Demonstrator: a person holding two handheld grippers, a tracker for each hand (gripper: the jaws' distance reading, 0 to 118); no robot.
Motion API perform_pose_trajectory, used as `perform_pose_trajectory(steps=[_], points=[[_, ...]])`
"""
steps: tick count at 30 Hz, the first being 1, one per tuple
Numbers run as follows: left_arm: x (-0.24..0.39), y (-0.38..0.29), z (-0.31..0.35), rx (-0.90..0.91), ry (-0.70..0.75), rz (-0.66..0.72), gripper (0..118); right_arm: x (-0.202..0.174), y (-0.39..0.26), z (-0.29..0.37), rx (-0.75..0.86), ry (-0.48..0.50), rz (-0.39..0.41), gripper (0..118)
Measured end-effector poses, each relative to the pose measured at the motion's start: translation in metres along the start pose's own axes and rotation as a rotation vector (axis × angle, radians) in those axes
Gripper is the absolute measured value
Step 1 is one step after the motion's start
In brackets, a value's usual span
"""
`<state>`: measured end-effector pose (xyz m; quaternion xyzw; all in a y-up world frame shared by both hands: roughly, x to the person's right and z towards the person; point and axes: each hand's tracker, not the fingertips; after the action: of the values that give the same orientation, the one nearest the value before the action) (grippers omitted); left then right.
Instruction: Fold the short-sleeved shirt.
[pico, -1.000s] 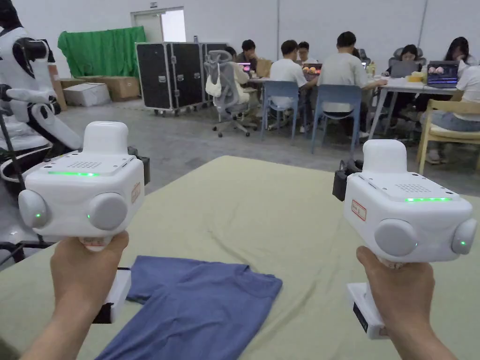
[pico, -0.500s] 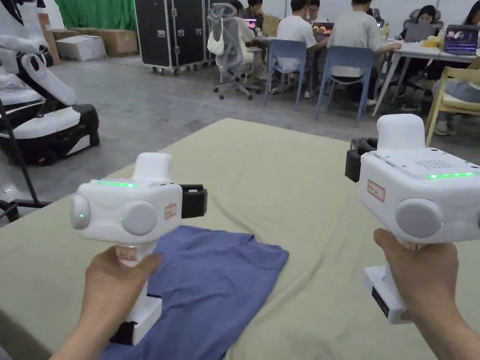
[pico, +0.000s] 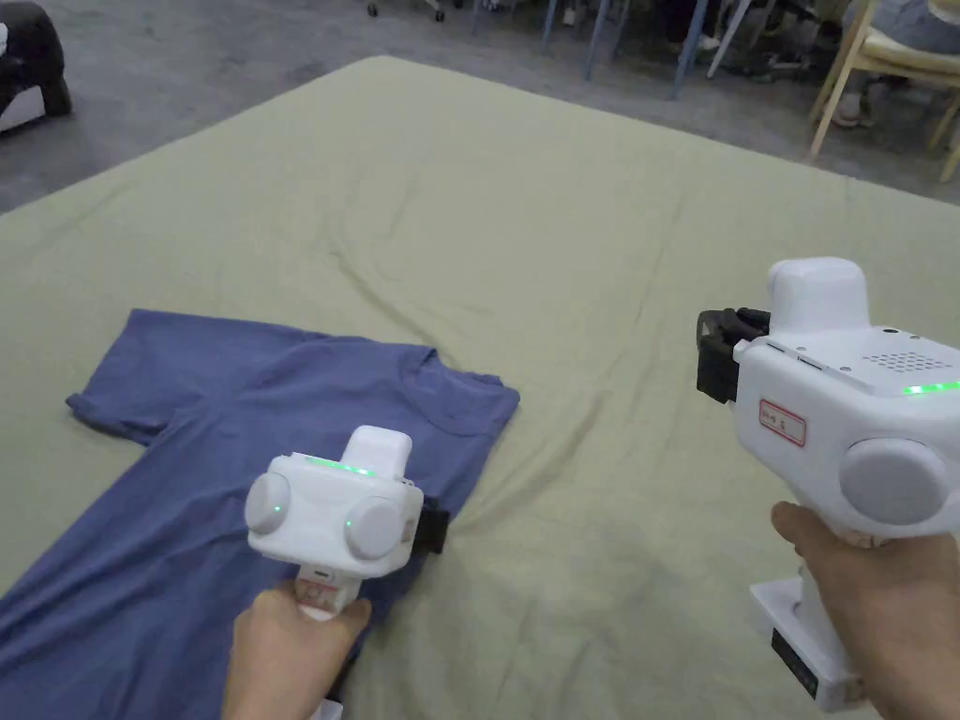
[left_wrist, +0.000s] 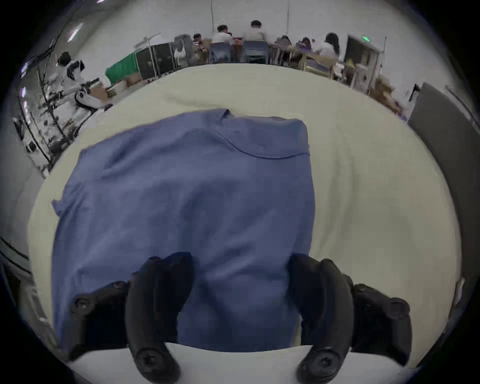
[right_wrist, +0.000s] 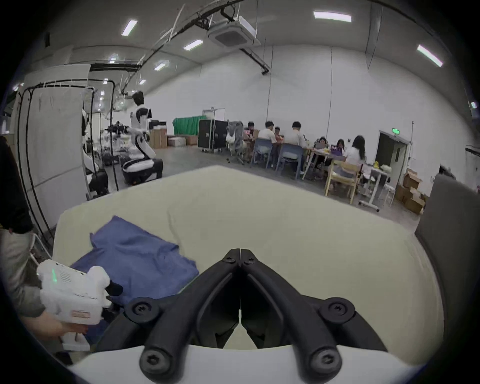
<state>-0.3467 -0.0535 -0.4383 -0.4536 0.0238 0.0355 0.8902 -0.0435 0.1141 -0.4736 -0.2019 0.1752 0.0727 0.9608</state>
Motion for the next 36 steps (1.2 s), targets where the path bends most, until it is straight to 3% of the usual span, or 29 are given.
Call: perform_pose_trajectory(steps=[1,2,3,4,6,13,17,20,24,28,32,36], points=[[-0.007,0.001,0.007,0.025,-0.011,0.044,21,-0.001,-0.005,-0.002,-0.004,0.006,0.002,2],[-0.013,0.000,0.013,0.050,0.024,0.041,3,-0.002,-0.010,-0.004,-0.005,0.013,0.000,2],[-0.025,0.000,0.014,0.071,0.062,0.059,3,-0.002,-0.015,-0.005,-0.009,0.019,-0.007,2],[-0.042,-0.001,0.016,0.063,-0.079,0.171,3,-0.001,-0.018,-0.005,-0.016,0.032,-0.015,2],[-0.053,0.001,0.011,0.017,-0.139,0.287,3,0.000,-0.024,-0.002,-0.017,0.045,-0.039,2],[-0.005,0.028,0.066,0.181,-0.107,0.158,3,0.037,-0.025,0.044,0.027,0.026,-0.107,2],[0.036,0.091,0.112,0.312,-0.233,0.142,3,0.082,-0.013,0.097,0.097,-0.043,-0.147,2],[0.110,0.138,0.136,0.346,-0.297,-0.040,3,0.122,-0.005,0.151,0.146,-0.134,-0.145,2],[0.243,0.149,0.147,0.299,-0.487,-0.284,3,0.178,-0.009,0.225,0.178,-0.298,-0.122,2],[0.390,0.088,0.142,0.179,-0.627,-0.586,3,0.232,-0.027,0.298,0.193,-0.460,-0.159,2],[0.501,0.004,0.138,0.050,-0.823,-0.772,3,0.283,-0.050,0.357,0.181,-0.607,-0.216,2],[0.574,-0.058,0.160,-0.018,-0.973,-0.916,3,0.319,-0.071,0.396,0.172,-0.694,-0.253,2]])
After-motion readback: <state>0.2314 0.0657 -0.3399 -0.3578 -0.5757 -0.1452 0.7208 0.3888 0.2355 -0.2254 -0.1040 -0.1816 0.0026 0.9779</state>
